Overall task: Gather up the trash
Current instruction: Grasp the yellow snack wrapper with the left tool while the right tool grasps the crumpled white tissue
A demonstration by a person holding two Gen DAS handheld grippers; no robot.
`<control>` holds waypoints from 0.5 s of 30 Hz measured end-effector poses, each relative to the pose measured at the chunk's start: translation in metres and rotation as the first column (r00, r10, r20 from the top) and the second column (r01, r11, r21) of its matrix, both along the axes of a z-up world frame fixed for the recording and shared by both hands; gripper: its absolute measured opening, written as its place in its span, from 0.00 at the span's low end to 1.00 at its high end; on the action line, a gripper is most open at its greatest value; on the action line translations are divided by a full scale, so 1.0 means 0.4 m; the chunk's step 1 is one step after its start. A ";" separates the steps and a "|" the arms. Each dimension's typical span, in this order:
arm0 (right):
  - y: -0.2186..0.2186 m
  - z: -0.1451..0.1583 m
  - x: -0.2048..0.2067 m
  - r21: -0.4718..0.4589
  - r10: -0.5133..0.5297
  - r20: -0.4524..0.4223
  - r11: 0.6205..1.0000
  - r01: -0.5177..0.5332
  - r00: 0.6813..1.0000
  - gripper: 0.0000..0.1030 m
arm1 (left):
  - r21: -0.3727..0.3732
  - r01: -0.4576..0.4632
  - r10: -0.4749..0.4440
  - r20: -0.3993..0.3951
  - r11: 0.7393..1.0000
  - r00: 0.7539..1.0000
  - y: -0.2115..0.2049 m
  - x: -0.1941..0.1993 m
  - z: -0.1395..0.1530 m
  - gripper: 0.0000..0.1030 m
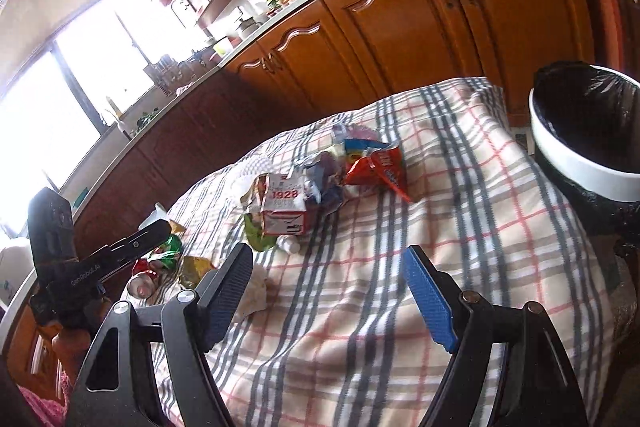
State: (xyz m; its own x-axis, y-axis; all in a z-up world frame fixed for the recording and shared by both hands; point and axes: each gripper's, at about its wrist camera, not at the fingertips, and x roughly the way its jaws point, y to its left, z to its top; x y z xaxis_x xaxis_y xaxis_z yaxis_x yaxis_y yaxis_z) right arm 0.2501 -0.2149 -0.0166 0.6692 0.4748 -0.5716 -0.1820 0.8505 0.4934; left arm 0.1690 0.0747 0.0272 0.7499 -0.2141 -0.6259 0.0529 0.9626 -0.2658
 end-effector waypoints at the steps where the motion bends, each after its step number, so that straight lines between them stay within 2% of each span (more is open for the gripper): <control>1: 0.023 -0.003 -0.001 0.000 0.023 -0.003 1.000 -0.023 1.000 0.77 | 0.001 -0.009 0.009 -0.006 1.000 1.000 0.013 -0.004 -0.006 0.49; 7: 0.152 -0.038 0.015 -0.012 0.141 -0.039 0.990 -0.142 0.989 0.75 | 0.017 -0.034 0.035 -0.050 0.999 0.998 0.065 -0.021 -0.035 0.51; 11: 0.203 -0.065 0.042 -0.025 0.174 -0.065 0.984 -0.176 0.983 0.73 | 0.039 -0.033 0.036 -0.092 0.999 0.995 0.074 0.000 -0.069 0.51; 15: 0.243 -0.097 0.075 -0.044 0.197 -0.106 0.978 -0.203 0.975 0.66 | 0.067 -0.038 0.046 -0.122 0.997 0.992 0.067 0.038 -0.105 0.50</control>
State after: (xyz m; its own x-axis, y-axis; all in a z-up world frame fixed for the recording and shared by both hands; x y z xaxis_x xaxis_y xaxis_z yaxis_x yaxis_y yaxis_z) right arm 0.2801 -0.1175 -0.0553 0.5014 0.5599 -0.6597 -0.3028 0.8277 0.4724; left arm 0.1841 0.1015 -0.0149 0.6740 -0.1405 -0.7253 -0.0173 0.9785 -0.2056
